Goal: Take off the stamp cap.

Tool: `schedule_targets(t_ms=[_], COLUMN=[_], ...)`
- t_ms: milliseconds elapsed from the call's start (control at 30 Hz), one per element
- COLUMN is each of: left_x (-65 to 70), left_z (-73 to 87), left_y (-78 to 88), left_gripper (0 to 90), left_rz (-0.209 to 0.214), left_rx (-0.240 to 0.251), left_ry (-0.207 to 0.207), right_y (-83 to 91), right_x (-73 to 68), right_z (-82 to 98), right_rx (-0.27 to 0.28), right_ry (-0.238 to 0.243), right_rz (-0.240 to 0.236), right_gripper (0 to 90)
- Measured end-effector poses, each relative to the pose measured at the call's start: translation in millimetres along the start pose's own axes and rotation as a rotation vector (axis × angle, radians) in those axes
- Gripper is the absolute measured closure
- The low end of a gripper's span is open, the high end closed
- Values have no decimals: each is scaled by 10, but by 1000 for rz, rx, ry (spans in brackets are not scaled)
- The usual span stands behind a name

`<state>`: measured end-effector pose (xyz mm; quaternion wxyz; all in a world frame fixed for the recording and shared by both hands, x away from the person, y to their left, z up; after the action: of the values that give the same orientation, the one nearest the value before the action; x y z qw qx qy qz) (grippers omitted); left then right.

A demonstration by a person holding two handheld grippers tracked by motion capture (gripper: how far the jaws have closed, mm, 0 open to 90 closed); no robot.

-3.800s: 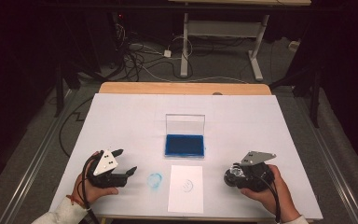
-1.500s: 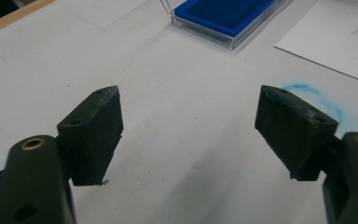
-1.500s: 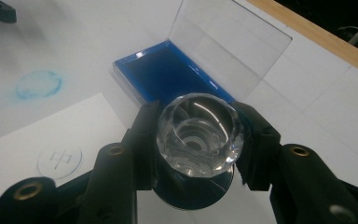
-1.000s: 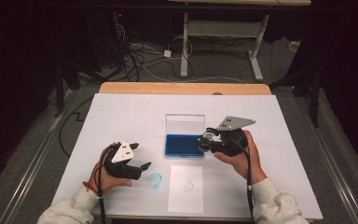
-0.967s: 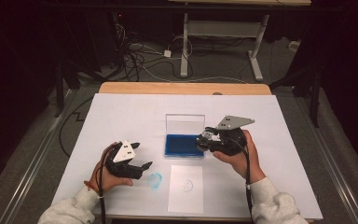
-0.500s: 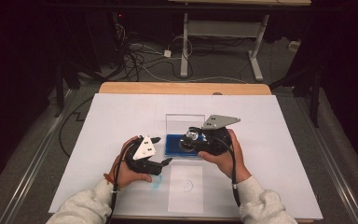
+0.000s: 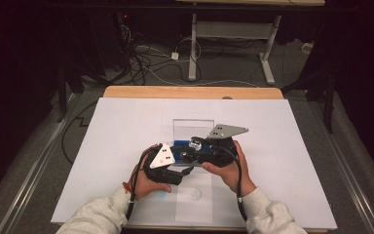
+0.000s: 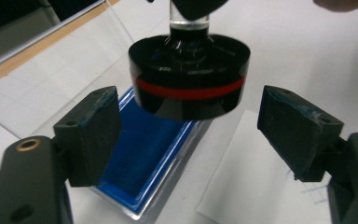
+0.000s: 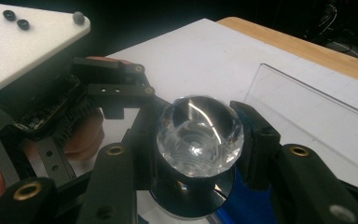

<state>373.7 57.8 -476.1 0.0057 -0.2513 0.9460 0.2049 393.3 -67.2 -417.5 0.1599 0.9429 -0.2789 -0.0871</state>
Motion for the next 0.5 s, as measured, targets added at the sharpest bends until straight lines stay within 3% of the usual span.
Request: schedule_targets(t_ms=[200, 233, 367, 433, 500], left_x=[9, -11, -3, -14, -2], left_z=[22, 11, 31, 19, 31], left_y=[-29, -42, -23, -40, -28], left_gripper=[334, 334, 358, 357, 351], left_rz=[-5, -4, -9, -1, -9], left_rx=[-21, -5, -17, -8, -18], left_ry=[1, -22, 7, -20, 10], right_y=[-18, -18, -19, -20, -22], right_x=[-78, -78, -80, -79, -82], right_z=[11, 11, 19, 20, 30], right_rx=[4, 4, 0, 2, -1], right_ry=[7, 7, 13, 12, 11], right_rz=[-17, -17, -17, -19, -17], right_gripper=[566, 566, 566, 566, 566])
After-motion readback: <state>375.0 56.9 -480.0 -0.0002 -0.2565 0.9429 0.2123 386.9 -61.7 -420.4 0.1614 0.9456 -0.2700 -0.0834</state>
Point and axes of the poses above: each handheld gripper's, and its own axes: y roughly backward along the jaws, z roughly out of its underside, x roughly to its right, the point moved 6 cm from there along -y, roughly forward along the jaws, and after that the axes turned 7 degrees about x, right-handed, at the moved point
